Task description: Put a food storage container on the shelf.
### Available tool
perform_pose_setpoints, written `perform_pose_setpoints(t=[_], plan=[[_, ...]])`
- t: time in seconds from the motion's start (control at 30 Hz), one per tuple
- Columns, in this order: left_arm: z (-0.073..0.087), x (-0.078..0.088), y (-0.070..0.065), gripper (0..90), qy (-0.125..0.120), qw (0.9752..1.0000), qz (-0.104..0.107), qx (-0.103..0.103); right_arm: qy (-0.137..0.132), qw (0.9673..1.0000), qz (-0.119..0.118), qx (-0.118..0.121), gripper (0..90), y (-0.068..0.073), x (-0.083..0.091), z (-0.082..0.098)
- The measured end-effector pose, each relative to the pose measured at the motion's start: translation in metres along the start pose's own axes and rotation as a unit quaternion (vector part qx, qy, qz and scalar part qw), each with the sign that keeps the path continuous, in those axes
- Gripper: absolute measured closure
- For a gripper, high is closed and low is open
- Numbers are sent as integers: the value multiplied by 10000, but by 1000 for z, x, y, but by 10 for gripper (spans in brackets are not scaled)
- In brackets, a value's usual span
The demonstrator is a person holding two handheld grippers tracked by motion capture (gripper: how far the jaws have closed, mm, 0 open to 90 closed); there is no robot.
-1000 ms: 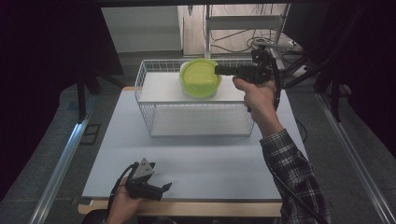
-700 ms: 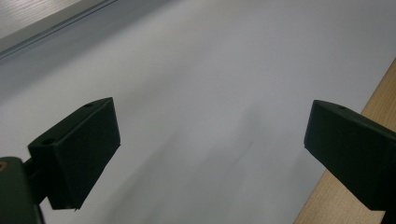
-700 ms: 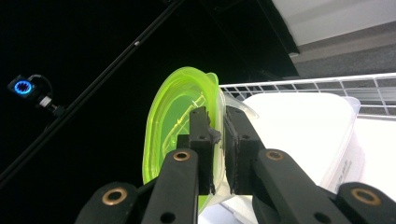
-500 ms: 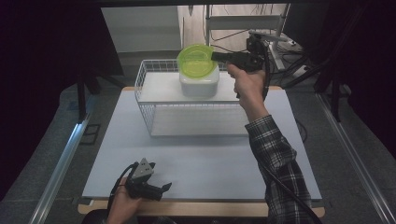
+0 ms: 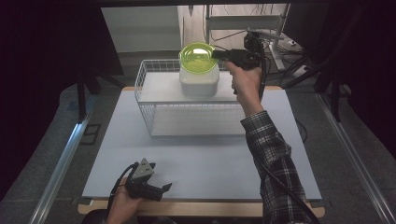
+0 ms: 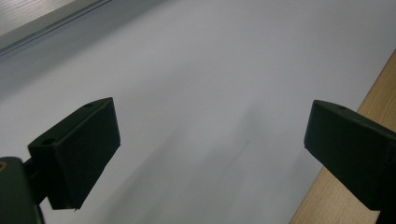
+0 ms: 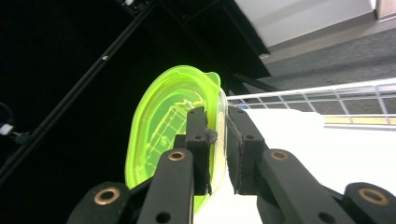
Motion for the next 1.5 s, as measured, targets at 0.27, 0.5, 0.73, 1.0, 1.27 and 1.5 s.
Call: perform_pose_setpoints(t=[0.27, 0.5, 0.73, 1.0, 1.27, 1.5], plan=[[0, -1, 0, 33, 13, 10000, 14, 2, -34, 9998, 172, -23, 722, -6, -8, -1], [0, -1, -1, 33, 21, 10000, 23, 3, -30, 9998, 209, -36, 662, -8, -12, -2], [1, -1, -1, 33, 48, 10000, 29, 18, -100, 9997, 223, 34, 504, -8, -9, -5], [1, -1, -1, 34, 67, 10000, 21, 11, -101, 9993, 122, 348, 288, -9, 1, -2], [-2, -1, -4, 33, -96, 9994, 228, 261, -32, 9951, 125, 984, 190, -14, 11, 20], [-2, -1, -4, 33, -117, 9992, 241, 290, -60, 9906, 213, 1352, 148, -17, 20, 36]])
Point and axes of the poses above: each handheld gripper's, and its own axes: x roughly backward along the jaws, z roughly out of its underside, y roughly to its left, the point moved 10 cm from there along -x, roughly forward along the jaws, and after that the axes turned 14 degrees about z, right-handed, at the moved point
